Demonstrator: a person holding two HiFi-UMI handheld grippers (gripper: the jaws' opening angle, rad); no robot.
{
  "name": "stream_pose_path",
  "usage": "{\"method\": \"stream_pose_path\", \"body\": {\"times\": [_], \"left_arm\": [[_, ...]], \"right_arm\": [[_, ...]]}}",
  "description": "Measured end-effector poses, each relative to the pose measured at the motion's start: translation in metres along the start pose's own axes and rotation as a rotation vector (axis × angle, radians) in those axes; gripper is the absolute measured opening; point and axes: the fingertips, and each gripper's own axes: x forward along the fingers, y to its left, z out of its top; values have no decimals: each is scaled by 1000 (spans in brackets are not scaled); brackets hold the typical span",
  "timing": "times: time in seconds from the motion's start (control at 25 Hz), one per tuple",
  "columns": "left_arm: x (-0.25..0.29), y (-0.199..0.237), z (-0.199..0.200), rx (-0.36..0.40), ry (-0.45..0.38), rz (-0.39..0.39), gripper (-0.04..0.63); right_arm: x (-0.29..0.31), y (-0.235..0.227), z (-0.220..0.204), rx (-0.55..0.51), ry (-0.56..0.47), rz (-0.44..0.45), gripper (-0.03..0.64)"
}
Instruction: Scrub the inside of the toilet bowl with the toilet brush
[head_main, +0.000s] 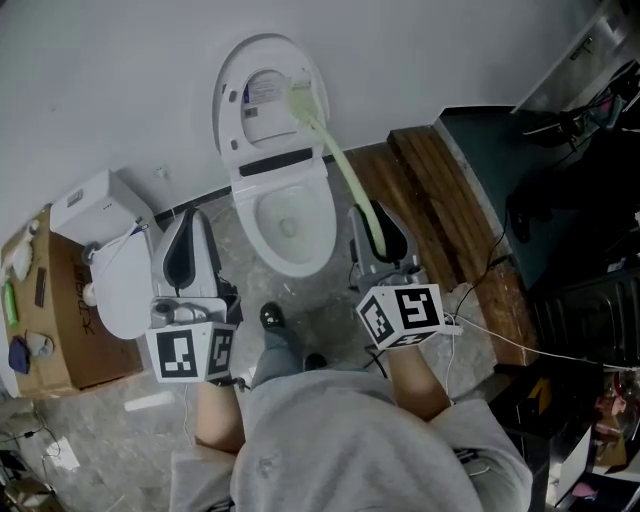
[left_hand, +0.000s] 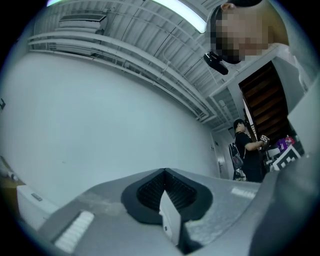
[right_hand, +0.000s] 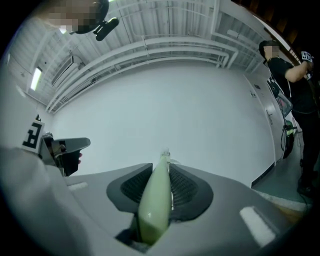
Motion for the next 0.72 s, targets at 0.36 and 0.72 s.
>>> {"method": "stream_pose_path", "body": {"times": [0.36,0.72], "left_arm": [[73,49,-23,-29,27,-81,3],[120,85,-67,-79,74,-151,3]], "right_arm": [[74,0,-26,40,35,-69,104],[110,-7,-71,63,126,-159,103]]}}
